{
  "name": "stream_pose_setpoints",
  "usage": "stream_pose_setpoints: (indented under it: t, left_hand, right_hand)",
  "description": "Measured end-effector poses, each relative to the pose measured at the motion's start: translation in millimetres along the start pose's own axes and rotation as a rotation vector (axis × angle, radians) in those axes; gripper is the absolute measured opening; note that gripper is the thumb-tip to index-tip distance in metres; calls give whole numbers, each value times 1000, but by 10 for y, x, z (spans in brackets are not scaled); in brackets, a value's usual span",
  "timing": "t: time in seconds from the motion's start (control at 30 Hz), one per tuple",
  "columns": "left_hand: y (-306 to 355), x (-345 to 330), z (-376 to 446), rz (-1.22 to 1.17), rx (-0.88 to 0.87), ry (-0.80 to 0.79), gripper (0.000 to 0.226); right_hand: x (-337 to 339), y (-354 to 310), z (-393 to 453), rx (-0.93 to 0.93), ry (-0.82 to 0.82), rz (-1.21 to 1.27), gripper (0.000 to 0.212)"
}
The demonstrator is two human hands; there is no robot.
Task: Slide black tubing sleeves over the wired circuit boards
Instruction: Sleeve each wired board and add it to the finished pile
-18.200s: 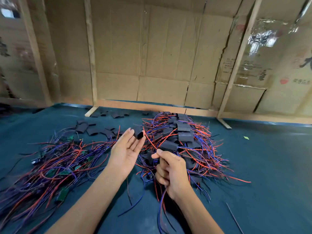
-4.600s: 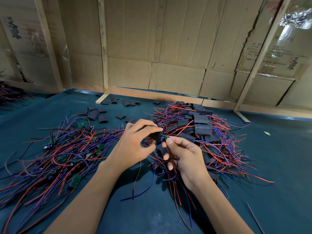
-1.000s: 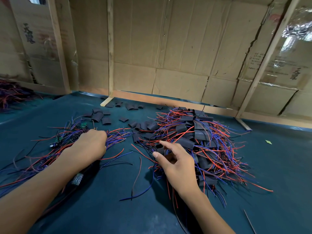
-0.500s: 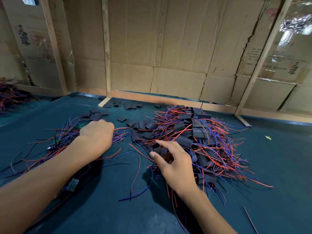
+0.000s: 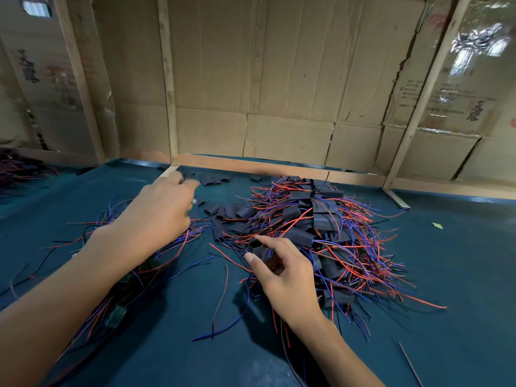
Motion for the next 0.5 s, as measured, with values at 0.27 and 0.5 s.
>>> stream_pose_setpoints:
  t: [0.27,0.5]
  left_hand:
    - [301,199,-48,-764,-59,403,19]
    - [324,-502,-38,-1537,447,339,26]
  right_hand:
    - [47,194,54,-349,15,431,22]
    - [38,213,73,-385,31,533,20]
Point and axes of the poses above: each hand's wrist, its own z-axis towards the middle knuckle, its own x-axis out of the back of the hand, y = z × x, the point moved 9 cm from there along z, towards the middle knuckle, and after that the axes turned 7 degrees about y, right-handed, at the moved point
